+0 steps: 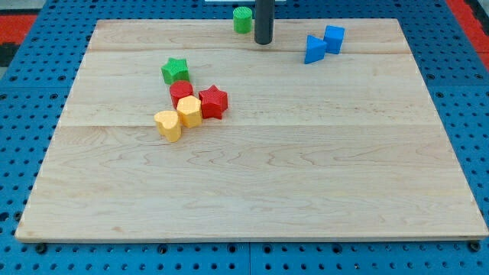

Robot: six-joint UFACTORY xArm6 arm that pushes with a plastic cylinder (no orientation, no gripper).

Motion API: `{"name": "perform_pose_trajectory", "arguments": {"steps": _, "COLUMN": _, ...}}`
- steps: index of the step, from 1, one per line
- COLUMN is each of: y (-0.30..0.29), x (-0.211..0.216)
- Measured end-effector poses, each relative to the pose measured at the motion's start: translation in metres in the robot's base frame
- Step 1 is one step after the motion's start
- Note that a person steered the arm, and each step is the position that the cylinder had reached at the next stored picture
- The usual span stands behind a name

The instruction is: Point your arm towards blue cube

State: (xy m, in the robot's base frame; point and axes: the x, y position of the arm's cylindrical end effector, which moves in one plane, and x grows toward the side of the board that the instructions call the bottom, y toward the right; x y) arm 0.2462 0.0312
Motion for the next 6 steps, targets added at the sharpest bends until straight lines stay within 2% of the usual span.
{"name": "perform_pose_trajectory", "arguments": {"steps": 3, "y": 0.012, "x": -0.003}}
{"name": "perform_pose_trajectory", "arguments": {"steps": 5, "y": 0.076, "x": -0.011}}
{"name": "perform_pose_trajectory", "arguments": {"steps": 6, "y": 0.086, "x": -0.037}}
